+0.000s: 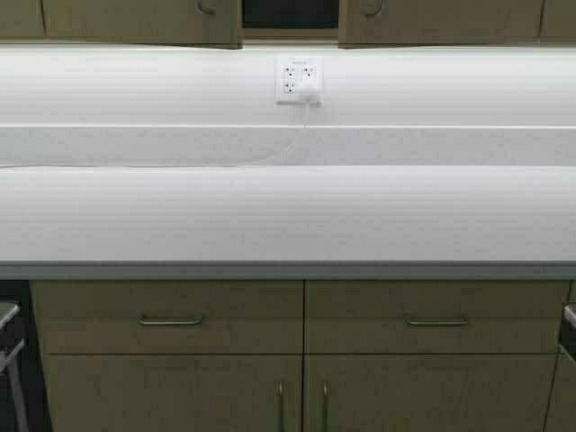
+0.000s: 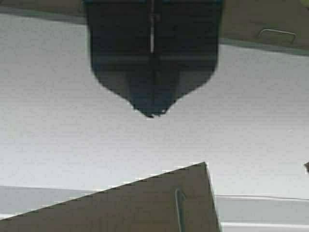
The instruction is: Open the cabinet, put the pot inside, then close it
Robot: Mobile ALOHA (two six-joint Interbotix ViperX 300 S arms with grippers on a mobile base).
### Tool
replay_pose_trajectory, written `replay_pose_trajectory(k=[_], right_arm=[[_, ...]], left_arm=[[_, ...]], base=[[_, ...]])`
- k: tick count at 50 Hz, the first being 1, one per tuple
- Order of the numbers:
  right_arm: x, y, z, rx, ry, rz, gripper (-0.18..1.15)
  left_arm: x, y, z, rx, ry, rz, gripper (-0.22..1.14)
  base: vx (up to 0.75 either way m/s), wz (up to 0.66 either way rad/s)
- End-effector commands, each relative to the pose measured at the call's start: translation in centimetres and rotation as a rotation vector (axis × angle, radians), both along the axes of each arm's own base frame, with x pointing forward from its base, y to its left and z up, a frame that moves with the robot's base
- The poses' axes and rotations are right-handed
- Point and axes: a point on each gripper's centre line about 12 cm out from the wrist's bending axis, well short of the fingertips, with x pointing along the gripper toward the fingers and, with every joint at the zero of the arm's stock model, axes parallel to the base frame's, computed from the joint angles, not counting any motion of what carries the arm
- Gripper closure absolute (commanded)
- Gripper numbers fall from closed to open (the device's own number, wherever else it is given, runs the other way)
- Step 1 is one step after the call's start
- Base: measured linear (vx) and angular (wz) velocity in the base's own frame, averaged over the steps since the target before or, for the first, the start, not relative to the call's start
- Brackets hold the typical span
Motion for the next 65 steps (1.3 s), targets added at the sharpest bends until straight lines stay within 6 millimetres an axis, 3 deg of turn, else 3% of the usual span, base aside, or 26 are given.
replay_pose_trajectory(k=[1,13,26,38,47,51,65], right_arm=[[0.4,0.1,0.7,-0.005,-0.017,0.003,0.91],[2.1,1.1,0.6,-0.004,-0.031,0.032,0.91],[5.1,2.5,2.5,0.019,-0.086,0.061,0.91],[9.6,4.0,6.3,0.032,-0.143,0.056,0.91],[13.0,4.9,5.8,0.027,-0.093,0.032,0.91],[12.7,4.8,4.9,0.013,-0.067,0.029,0.91],[8.7,4.5,0.3,-0.004,0.023,0.062,0.91]], left_arm=[[-2.0,0.3,1.8,-0.008,-0.041,-0.008,0.88],[-7.4,1.9,1.9,-0.019,-0.099,-0.015,0.88],[-10.8,1.6,0.4,-0.011,-0.073,-0.055,0.88],[-11.8,0.4,-0.2,-0.012,-0.060,-0.092,0.88],[-12.1,0.0,-0.9,-0.008,-0.048,-0.106,0.88],[-12.2,0.0,-1.0,-0.017,-0.043,-0.107,0.88],[-13.5,0.9,-0.5,-0.080,-0.031,-0.092,0.88]], base=[[0.05,0.01],[0.07,-0.03],[0.13,0.00],[0.18,0.08],[0.18,0.11],[0.15,0.05],[0.11,-0.05]])
